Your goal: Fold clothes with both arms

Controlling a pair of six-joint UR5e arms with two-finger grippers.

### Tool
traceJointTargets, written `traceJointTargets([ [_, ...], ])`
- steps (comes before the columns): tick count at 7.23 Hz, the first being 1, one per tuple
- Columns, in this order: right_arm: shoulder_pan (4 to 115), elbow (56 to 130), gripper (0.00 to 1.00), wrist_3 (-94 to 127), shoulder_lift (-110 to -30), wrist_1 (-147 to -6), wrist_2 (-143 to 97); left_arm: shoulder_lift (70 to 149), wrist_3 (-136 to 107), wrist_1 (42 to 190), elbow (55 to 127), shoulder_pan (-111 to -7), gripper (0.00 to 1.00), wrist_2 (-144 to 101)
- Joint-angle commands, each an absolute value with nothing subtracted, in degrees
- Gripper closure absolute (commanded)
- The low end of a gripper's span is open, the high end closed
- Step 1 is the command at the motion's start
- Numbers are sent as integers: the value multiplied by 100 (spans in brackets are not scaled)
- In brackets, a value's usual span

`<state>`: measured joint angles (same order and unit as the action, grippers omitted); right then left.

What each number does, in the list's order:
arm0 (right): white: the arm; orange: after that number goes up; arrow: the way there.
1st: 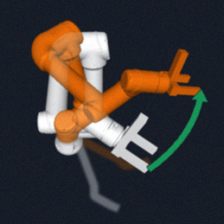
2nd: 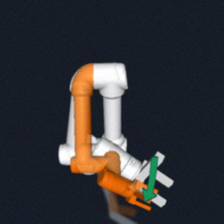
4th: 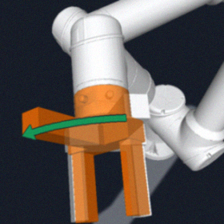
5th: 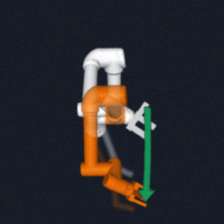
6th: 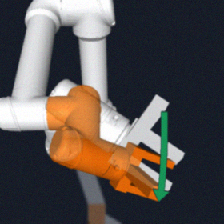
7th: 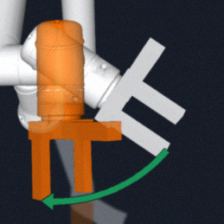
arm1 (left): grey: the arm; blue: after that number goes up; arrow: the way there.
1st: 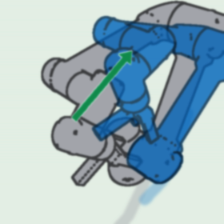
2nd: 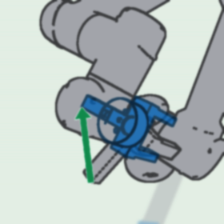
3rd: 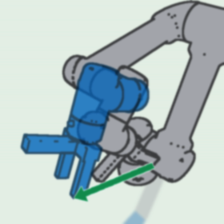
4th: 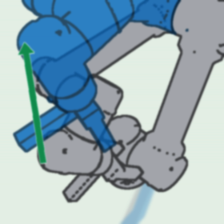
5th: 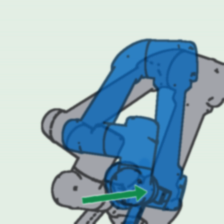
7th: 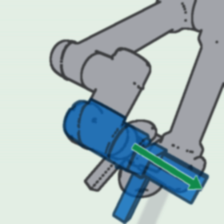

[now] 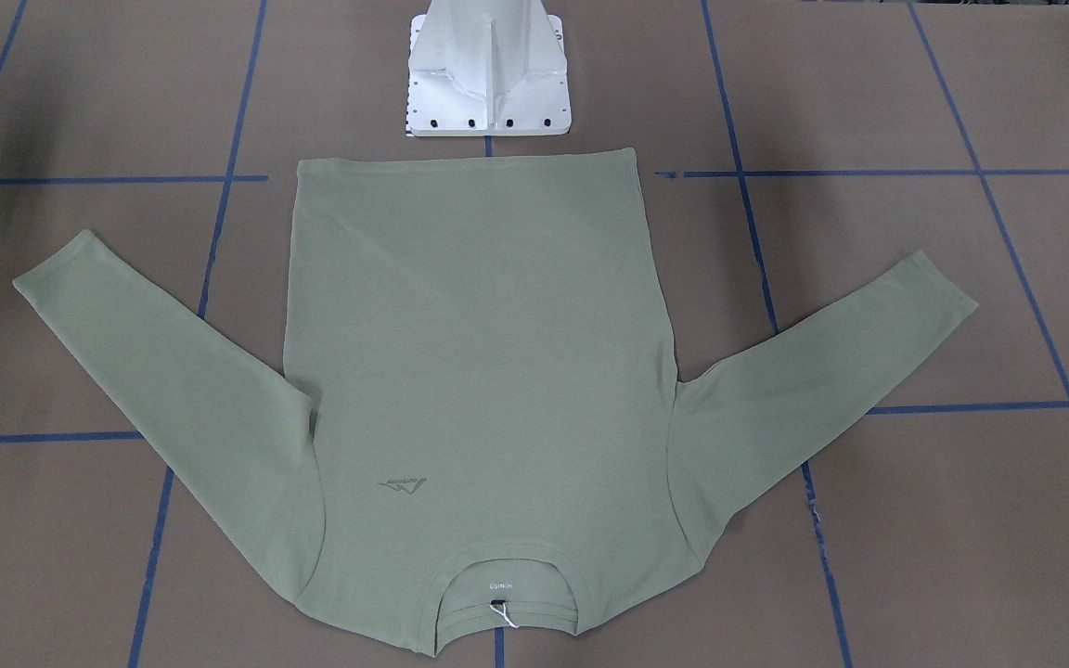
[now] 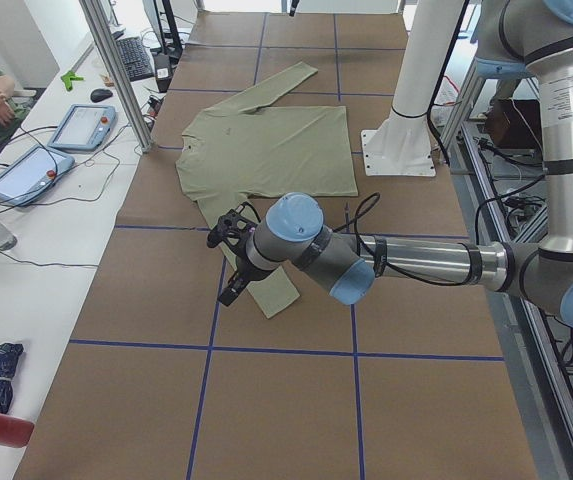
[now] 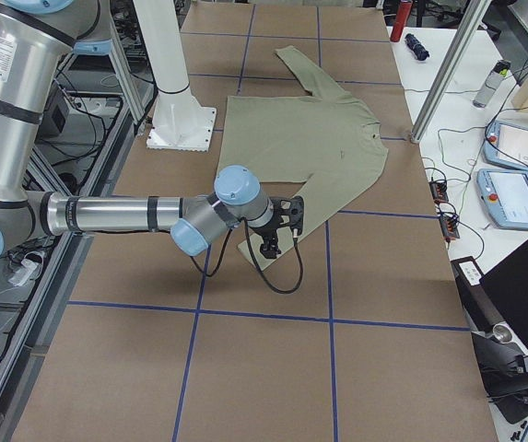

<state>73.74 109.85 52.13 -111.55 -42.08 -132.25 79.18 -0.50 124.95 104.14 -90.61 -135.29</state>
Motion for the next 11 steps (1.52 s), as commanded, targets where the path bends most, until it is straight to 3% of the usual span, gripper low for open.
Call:
traceJointTargets([
  [1,6175,10934,20,6686,-11548,-3244,-12081,7849,-35,12507,10459,-9062,0,-13535],
  [2,5648,10716,28,7228,-11540,-3104,-11458,7840,-35,12559,10468,-9062,0,-13535],
  [4,4557,10216,27,7629,-11479,-2516,-10410,7761,-61,12857,10398,-9062,0,-13535],
  [6,4377,9600,27,7559,-11487,-1830,-10310,7752,-62,12867,10397,-9062,0,-13535],
  [11,4052,9387,29,7567,-11338,-1828,-9853,7691,-26,12867,10415,-9062,0,-13544],
])
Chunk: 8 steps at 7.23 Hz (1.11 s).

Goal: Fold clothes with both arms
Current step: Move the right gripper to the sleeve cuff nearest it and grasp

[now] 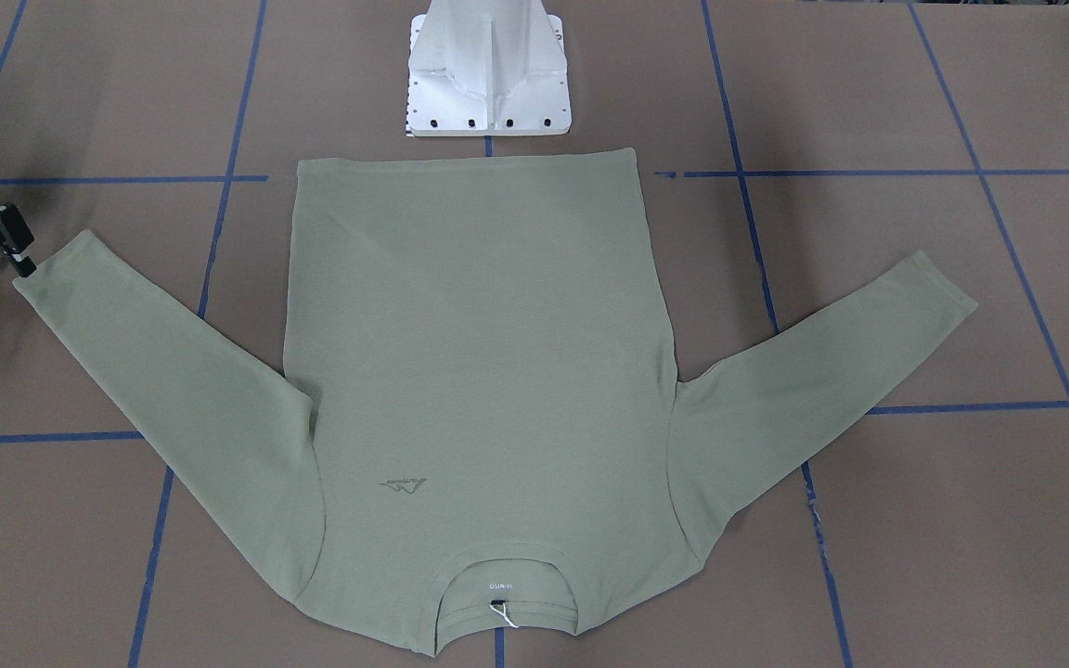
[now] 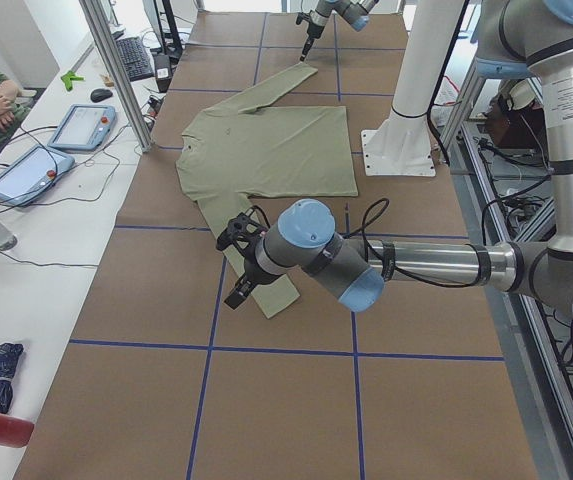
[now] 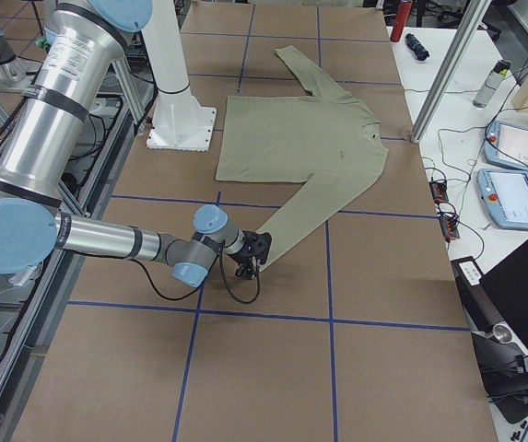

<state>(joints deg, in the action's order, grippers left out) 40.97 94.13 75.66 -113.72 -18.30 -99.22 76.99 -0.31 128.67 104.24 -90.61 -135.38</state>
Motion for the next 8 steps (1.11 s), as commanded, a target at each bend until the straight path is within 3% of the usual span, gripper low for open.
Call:
traceJointTargets([
  [1,3965,9361,29,7567,-11338,-1828,-9722,7682,-26,12867,10424,-9062,0,-13544],
  [4,3911,9317,39,7567,-11259,-1828,-9694,7673,-18,12867,10415,-9062,0,-13544],
  [5,3911,9316,48,7567,-11259,-1828,-9694,7673,-18,12867,10406,-9062,0,-13544],
  [6,3911,9316,83,7567,-11259,-1819,-9694,7673,-18,12867,10406,-9070,0,-13535],
  [7,3911,9308,98,7567,-11259,-1819,-9694,7673,-18,12867,10406,-9070,0,-13535],
  [8,3911,9308,100,7567,-11259,-1819,-9651,7673,-18,12867,10406,-9070,0,-13544],
])
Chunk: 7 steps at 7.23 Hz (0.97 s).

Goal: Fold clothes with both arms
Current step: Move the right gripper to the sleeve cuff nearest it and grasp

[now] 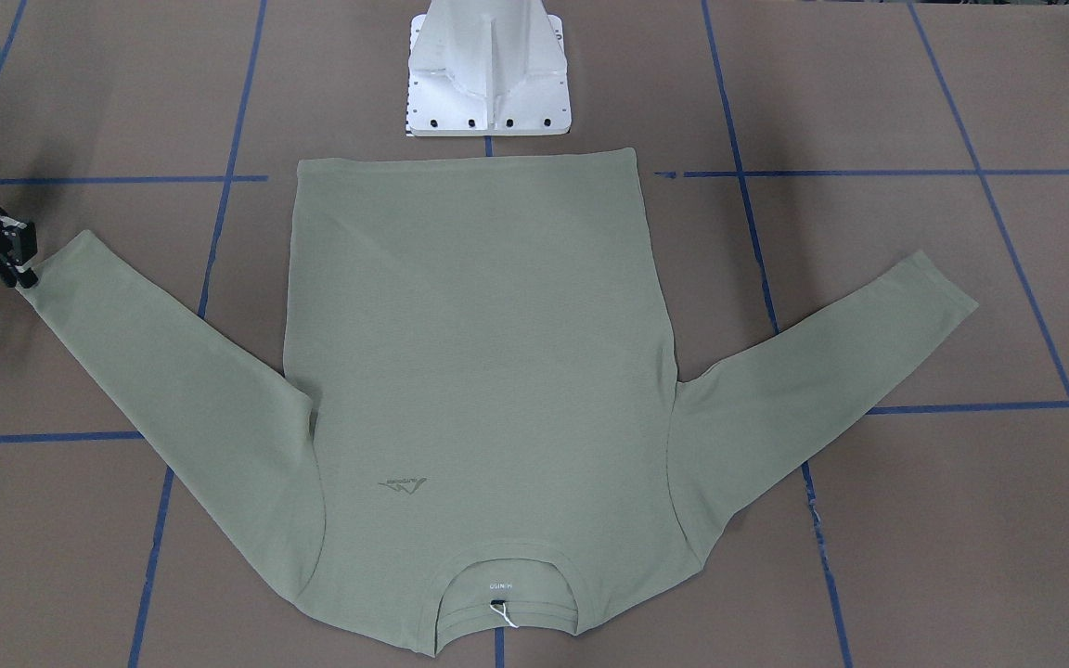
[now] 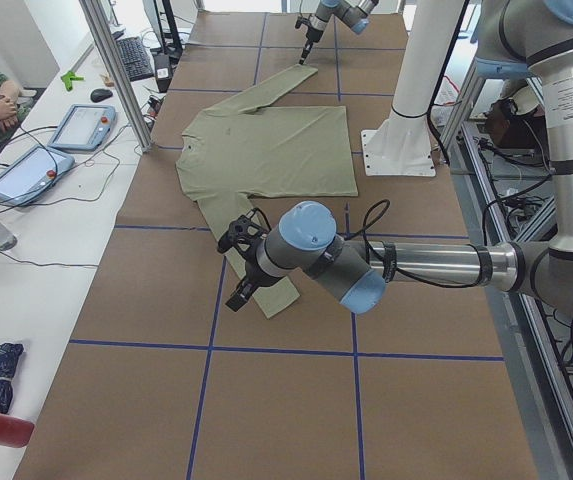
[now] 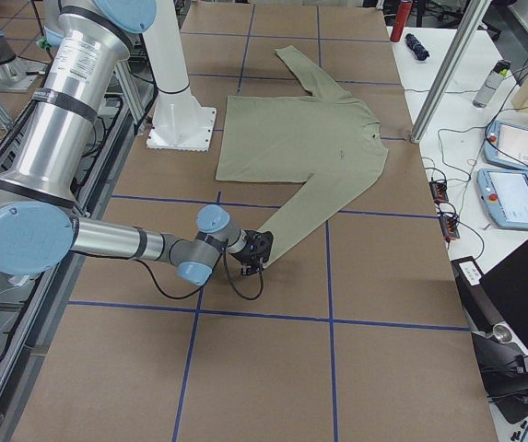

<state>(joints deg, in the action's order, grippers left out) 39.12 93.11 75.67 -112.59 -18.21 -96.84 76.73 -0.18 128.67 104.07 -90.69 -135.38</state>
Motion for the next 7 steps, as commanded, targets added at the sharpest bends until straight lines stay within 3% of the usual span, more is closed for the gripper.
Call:
traceJointTargets([
  [1,3920,9334,100,7567,-11259,-1819,-9598,7673,-18,12867,10406,-9070,0,-13544],
  [3,3981,9892,100,7559,-11320,-2072,-9711,7664,-18,12867,10406,-9070,0,-13544],
  [5,4043,11277,100,7585,-11225,-3899,-9729,7673,-18,12867,10406,-9070,0,-13544],
  [6,4052,11877,100,7655,-10762,-5060,-9729,7673,-18,12867,10406,-9070,0,-13544],
  [7,4043,11900,100,7664,-9940,-6002,-9703,7673,-26,12867,10406,-9070,0,-13544],
])
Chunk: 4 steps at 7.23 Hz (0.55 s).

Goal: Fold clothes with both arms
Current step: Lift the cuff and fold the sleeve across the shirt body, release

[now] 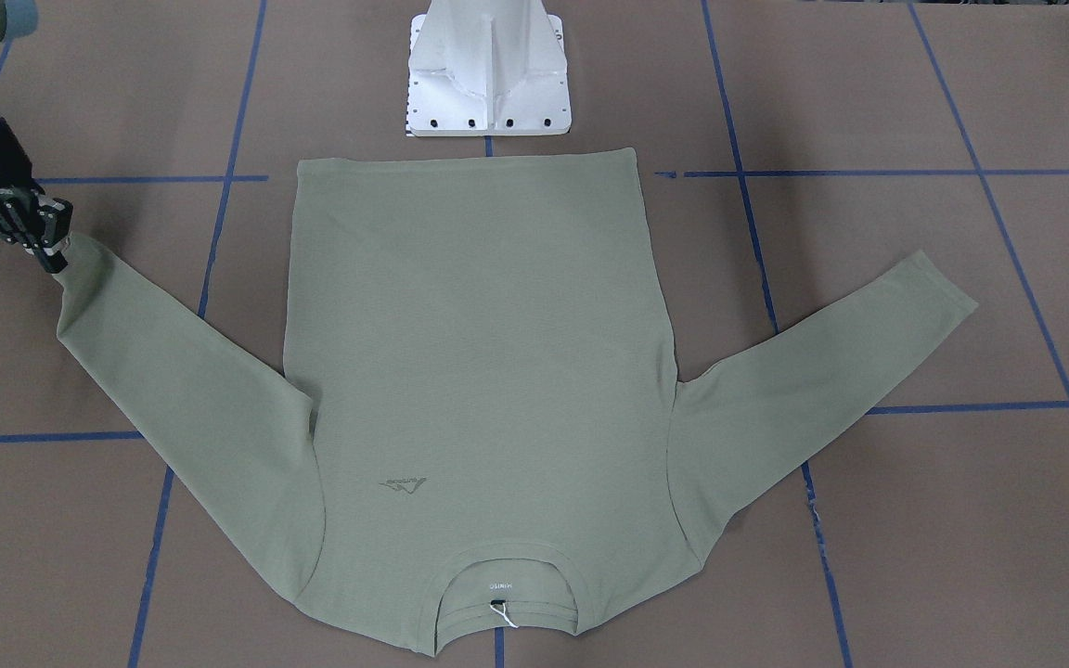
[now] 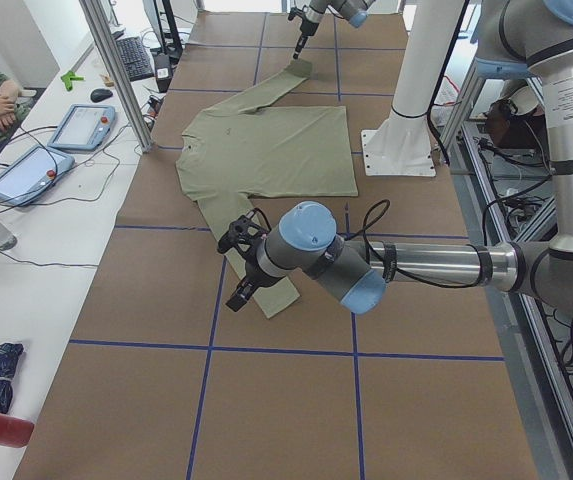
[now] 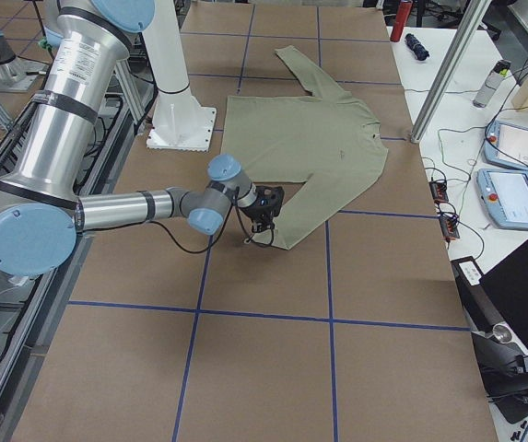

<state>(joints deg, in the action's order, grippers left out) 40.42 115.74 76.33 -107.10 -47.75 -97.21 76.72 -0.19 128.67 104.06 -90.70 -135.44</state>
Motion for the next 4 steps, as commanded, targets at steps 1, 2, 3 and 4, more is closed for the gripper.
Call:
traceJointTargets([
  [1,4052,11883,100,7673,-8853,-7291,-9668,7673,-26,12867,10415,-9070,0,-13544],
  [2,4060,11778,100,7742,-7537,-9000,-9555,7673,-26,12867,10415,-9070,0,-13544],
  [3,4078,11403,100,7917,-6079,-10531,-9406,7673,-26,12867,10406,-9070,0,-13544],
  [4,4096,10808,100,8232,-4933,-11104,-9370,7673,-26,12867,10389,-9070,0,-13544],
])
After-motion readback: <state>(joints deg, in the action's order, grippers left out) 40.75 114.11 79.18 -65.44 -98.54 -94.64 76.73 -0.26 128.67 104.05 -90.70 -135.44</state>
